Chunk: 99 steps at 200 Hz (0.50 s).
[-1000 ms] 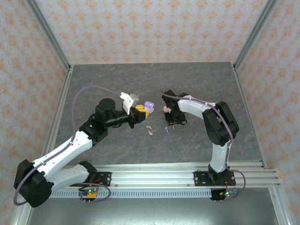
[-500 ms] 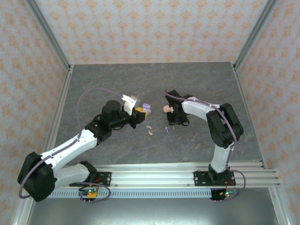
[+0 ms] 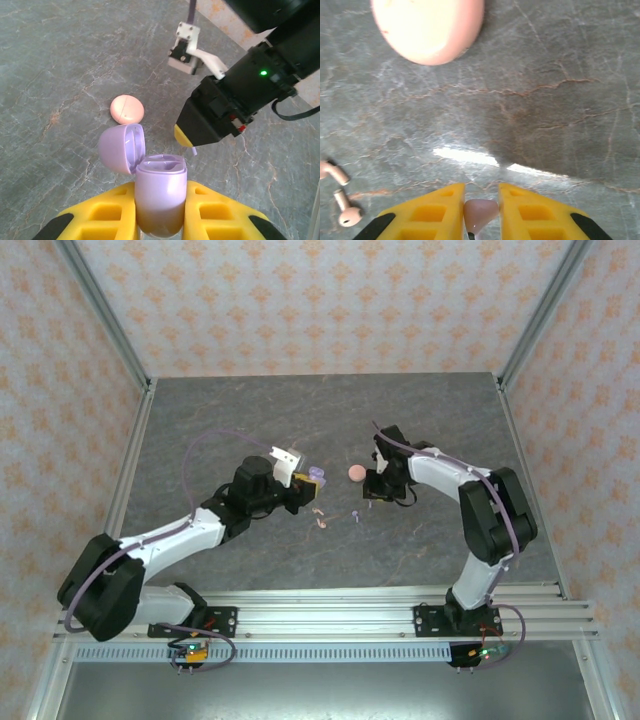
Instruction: Insert the wireless bluetooth earbuds into the charging case
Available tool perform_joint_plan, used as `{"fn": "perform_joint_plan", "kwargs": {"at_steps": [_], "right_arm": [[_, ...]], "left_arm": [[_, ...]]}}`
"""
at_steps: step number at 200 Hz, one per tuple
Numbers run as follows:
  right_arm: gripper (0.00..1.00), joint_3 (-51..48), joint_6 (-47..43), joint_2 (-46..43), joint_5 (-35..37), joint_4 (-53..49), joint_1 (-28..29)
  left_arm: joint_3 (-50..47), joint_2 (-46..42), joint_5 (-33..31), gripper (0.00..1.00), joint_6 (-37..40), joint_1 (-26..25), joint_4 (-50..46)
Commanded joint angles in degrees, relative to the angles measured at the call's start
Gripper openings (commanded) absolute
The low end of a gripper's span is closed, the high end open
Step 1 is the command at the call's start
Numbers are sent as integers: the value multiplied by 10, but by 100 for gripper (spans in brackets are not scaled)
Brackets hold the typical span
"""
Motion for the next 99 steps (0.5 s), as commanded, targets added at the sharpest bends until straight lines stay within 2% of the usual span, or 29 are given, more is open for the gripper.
{"fn": "perform_joint_plan", "kwargs": {"at_steps": [1,26,99], "right_arm": [[23,-9,19,-27,-44,33,-7],[23,-9,33,-42,-78,56,-7],[24,9,59,-85,-149,87,-15]], "left_arm": [[0,28,-8,20,-15,-4,65],[2,60,4,20,-24,-4,108],[16,102,32,20,-28,-4,151]]}}
